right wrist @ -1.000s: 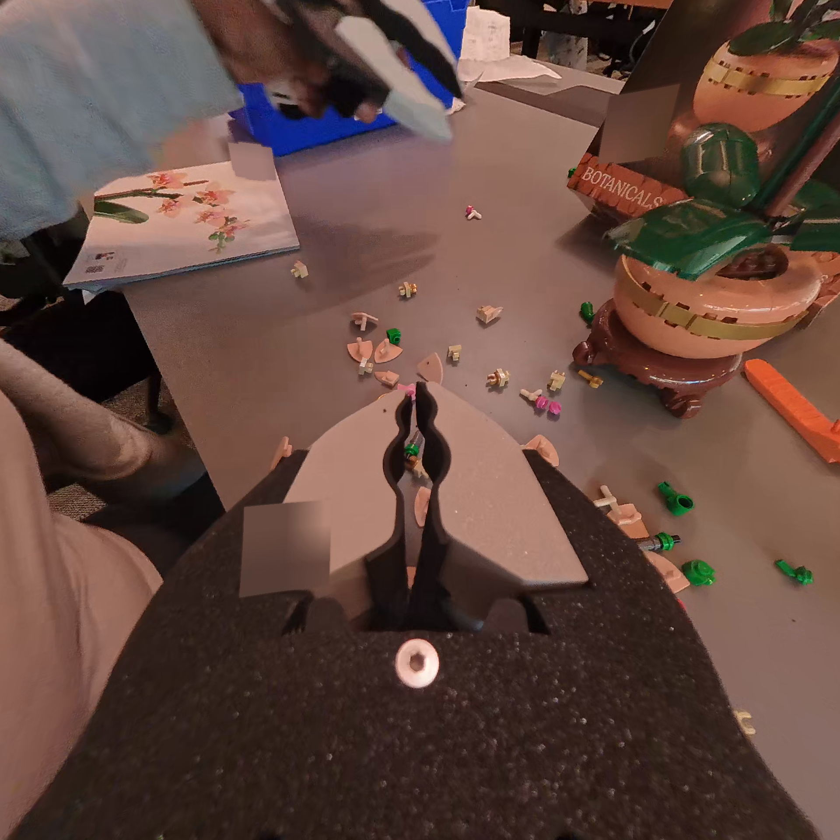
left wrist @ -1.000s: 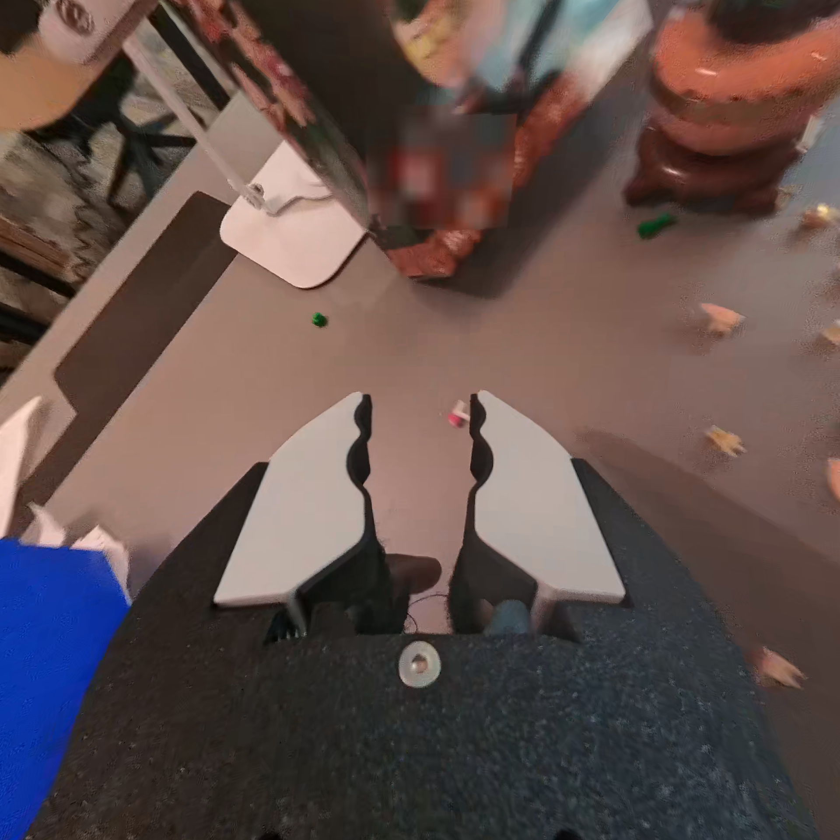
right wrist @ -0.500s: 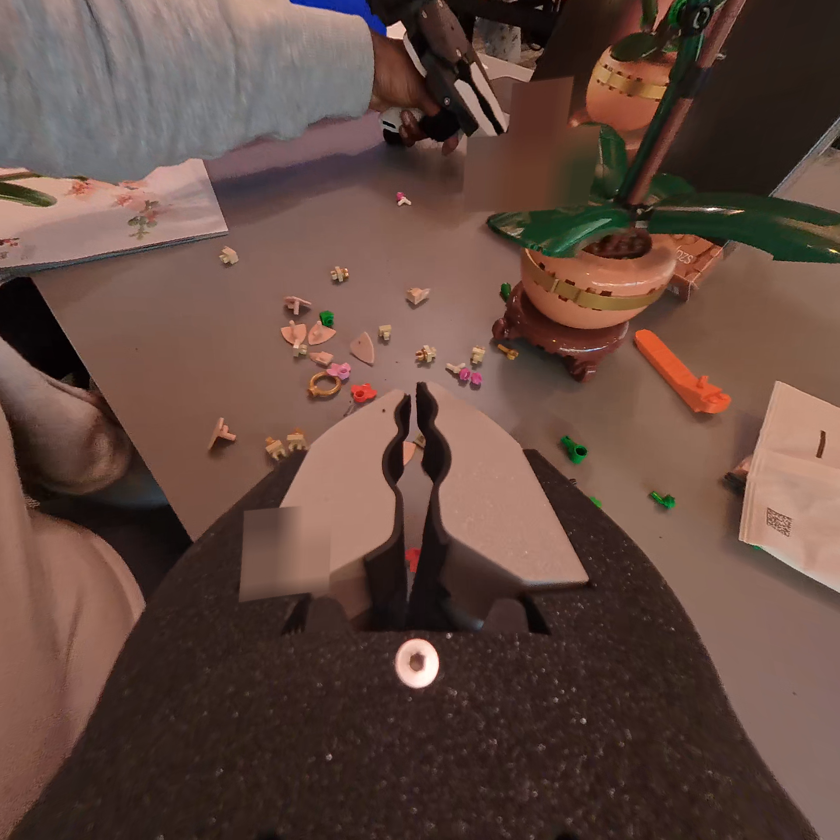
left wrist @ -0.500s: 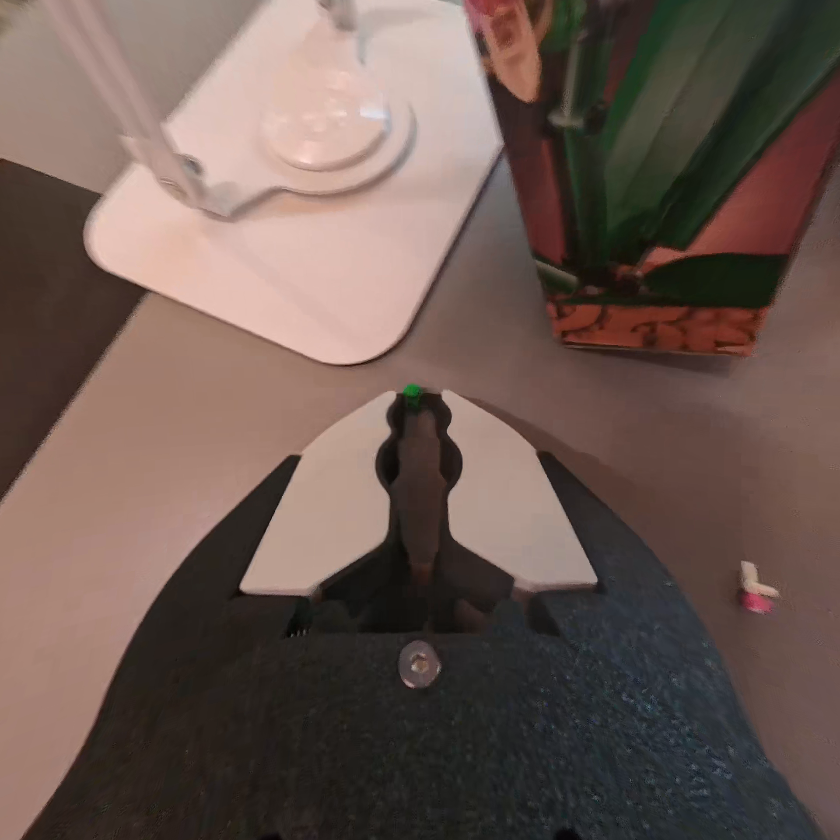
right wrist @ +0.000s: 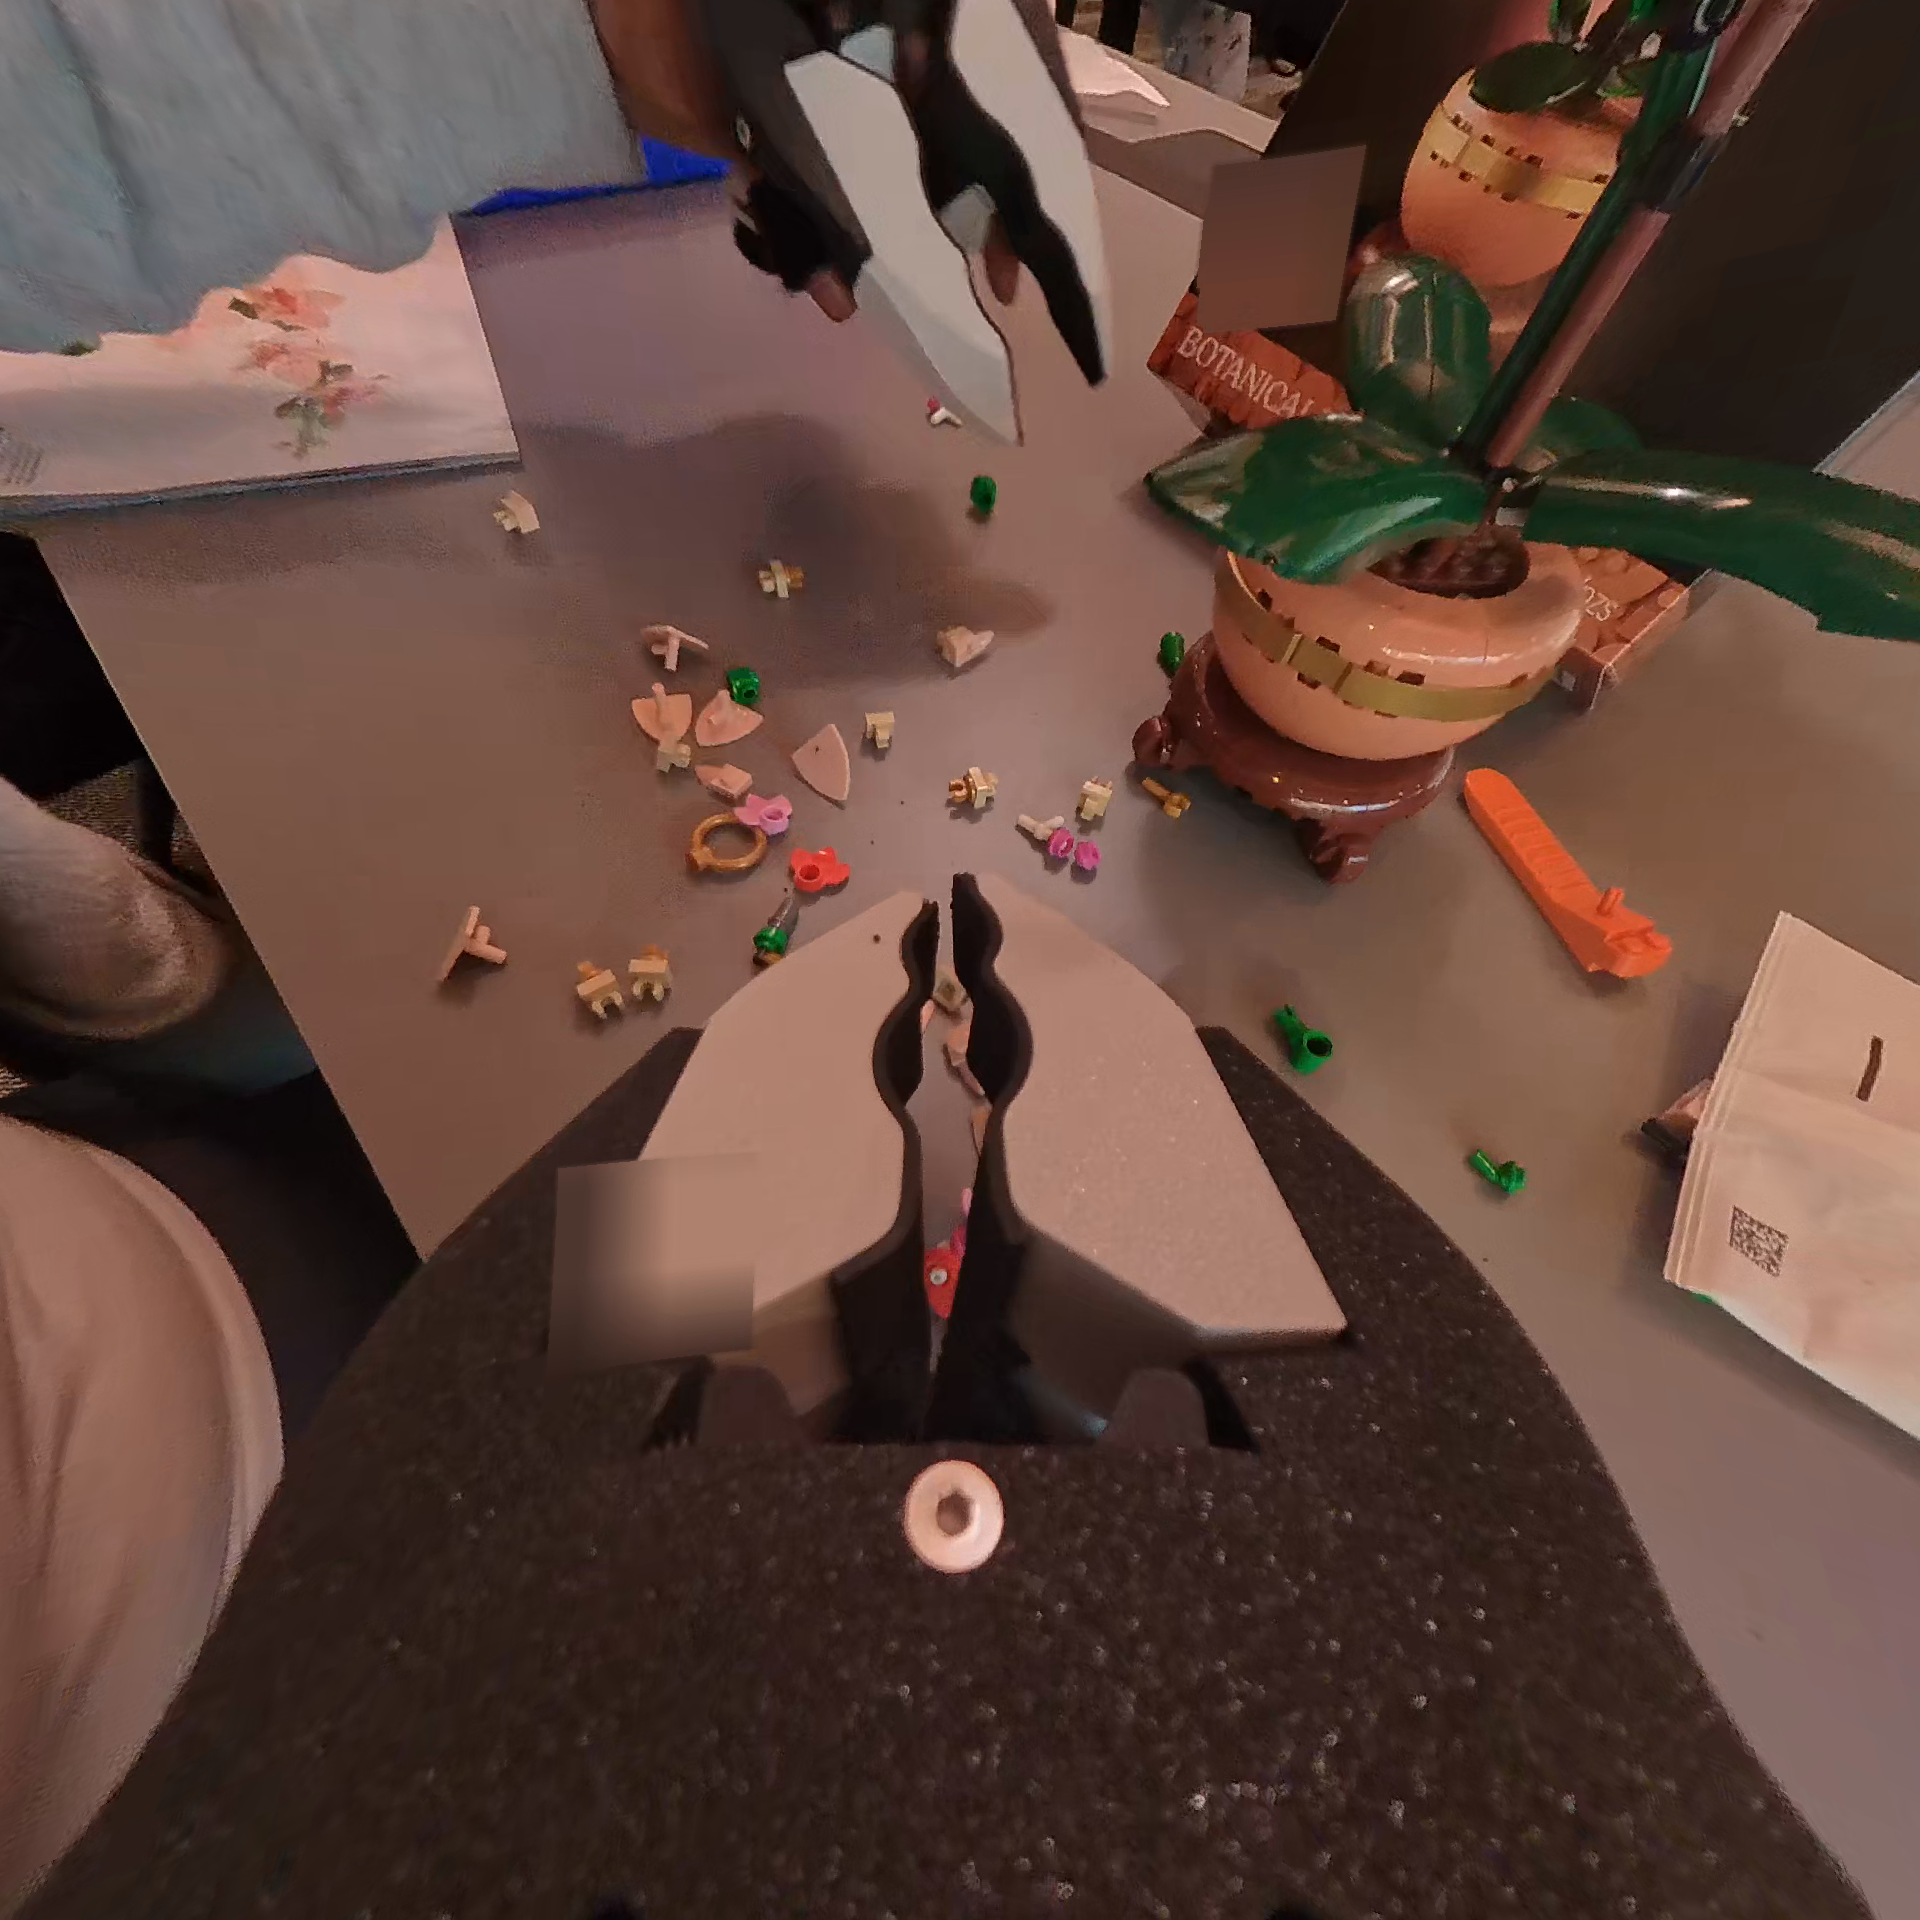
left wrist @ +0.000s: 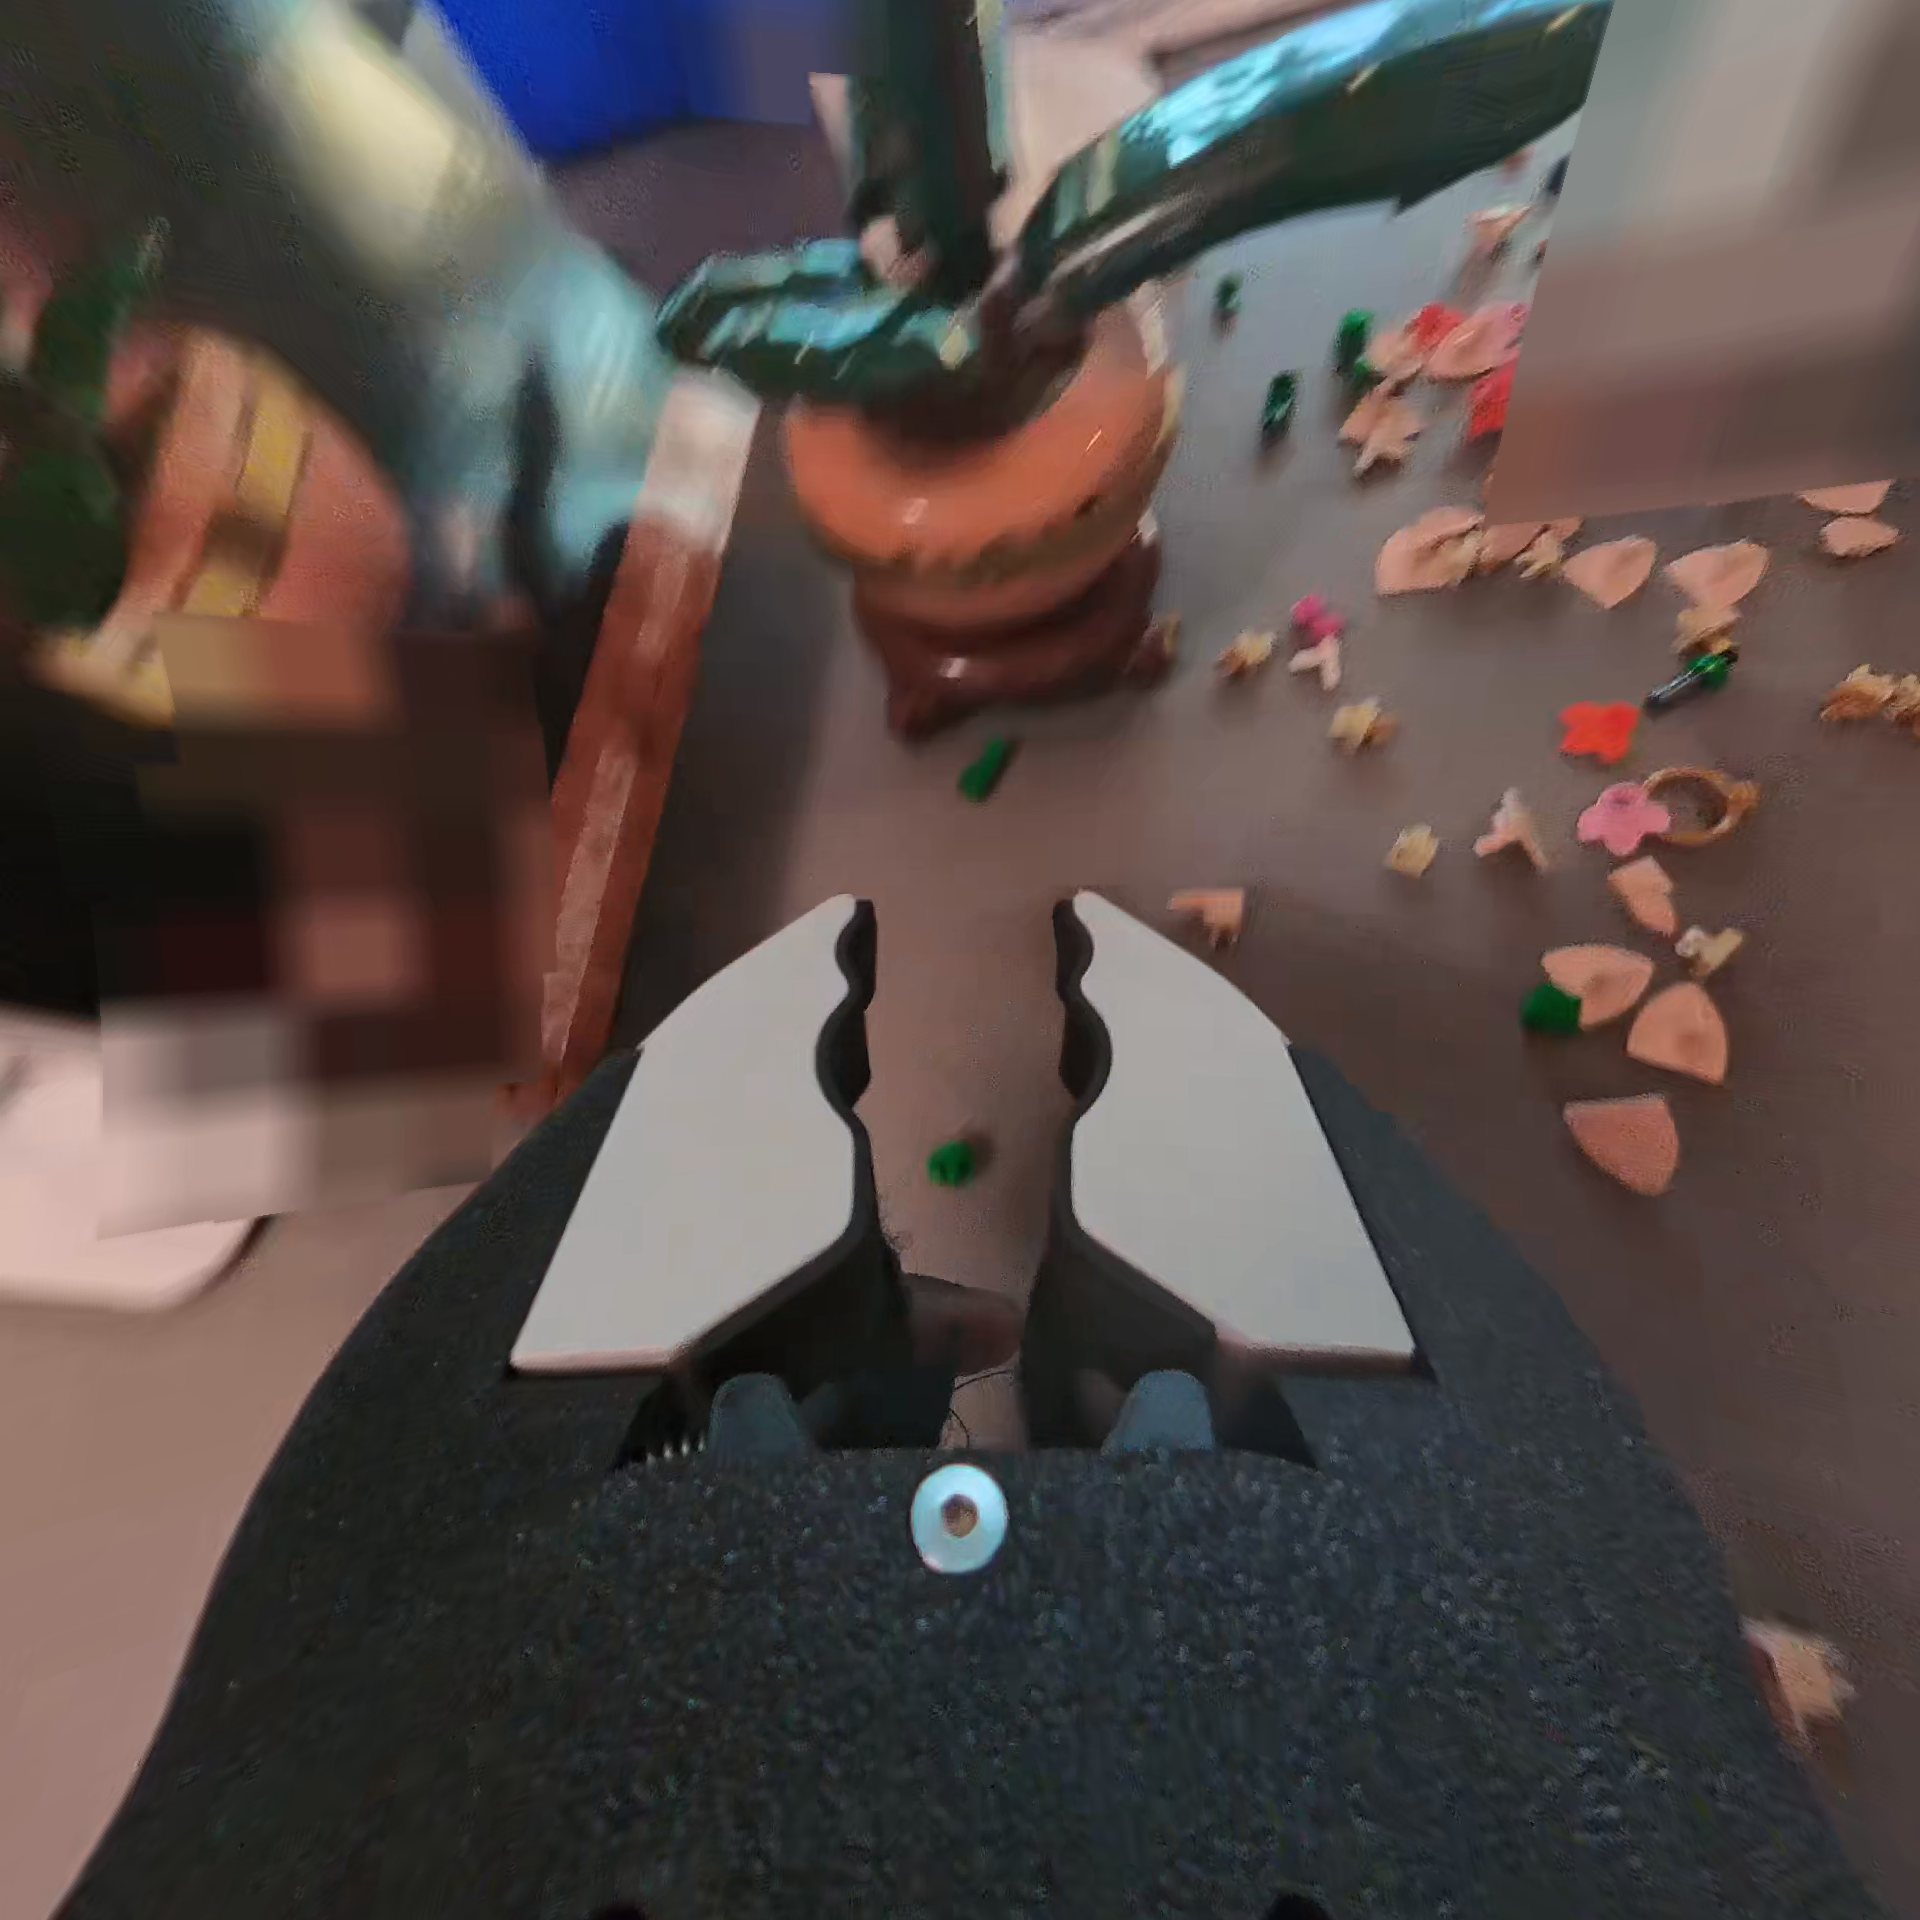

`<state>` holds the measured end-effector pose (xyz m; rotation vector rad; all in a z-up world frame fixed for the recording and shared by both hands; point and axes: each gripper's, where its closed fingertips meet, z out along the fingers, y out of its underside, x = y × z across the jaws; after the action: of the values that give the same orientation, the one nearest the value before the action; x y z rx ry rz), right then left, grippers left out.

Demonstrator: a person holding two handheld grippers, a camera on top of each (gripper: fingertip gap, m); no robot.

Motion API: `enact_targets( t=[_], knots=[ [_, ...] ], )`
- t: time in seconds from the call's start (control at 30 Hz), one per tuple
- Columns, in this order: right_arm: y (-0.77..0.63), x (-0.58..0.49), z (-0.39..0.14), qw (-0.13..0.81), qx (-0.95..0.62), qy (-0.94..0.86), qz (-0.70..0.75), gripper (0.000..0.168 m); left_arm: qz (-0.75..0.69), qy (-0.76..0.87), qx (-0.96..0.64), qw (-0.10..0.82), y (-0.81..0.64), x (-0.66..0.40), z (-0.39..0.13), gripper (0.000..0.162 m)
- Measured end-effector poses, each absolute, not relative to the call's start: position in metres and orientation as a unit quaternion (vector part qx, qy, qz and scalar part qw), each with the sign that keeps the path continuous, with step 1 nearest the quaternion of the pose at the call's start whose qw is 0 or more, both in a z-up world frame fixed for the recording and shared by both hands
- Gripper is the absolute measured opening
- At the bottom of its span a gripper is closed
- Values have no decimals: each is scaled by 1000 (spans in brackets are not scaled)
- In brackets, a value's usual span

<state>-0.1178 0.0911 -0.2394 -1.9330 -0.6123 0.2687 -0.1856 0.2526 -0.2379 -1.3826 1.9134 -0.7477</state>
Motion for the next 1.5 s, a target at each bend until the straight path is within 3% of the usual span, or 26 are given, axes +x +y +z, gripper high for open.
enact_targets(
  t=[0.33, 0.4, 0.5, 0.7, 0.93, 1.37, 1.5],
  knots=[
    [87, -113, -236, 527, -805, -260, 80, 3, -336, 775, -489, 215, 237, -126, -282, 23],
    [86, -109, -238, 526, -809, -250, 80, 3, -341, 778, -487, 202, 235, -125, -285, 8],
    [86, -109, -238, 528, -809, -247, 81, 3, -338, 778, -495, 187, 234, -130, -286, 7],
    [77, -137, -236, 524, -792, -269, 162, 4, -290, 737, -526, 310, 234, -174, -244, 7],
    [117, -207, -245, 452, -814, -325, 167, 10, -167, 517, -661, 518, 209, -279, -169, 6],
    [188, -232, -284, 302, -883, -338, 120, 25, -155, 403, -744, 509, 185, -319, -223, 7],
    [192, -243, -285, 294, -881, -349, 128, 13, -179, 379, -738, 529, 190, -330, -218, 7]
  ],
)
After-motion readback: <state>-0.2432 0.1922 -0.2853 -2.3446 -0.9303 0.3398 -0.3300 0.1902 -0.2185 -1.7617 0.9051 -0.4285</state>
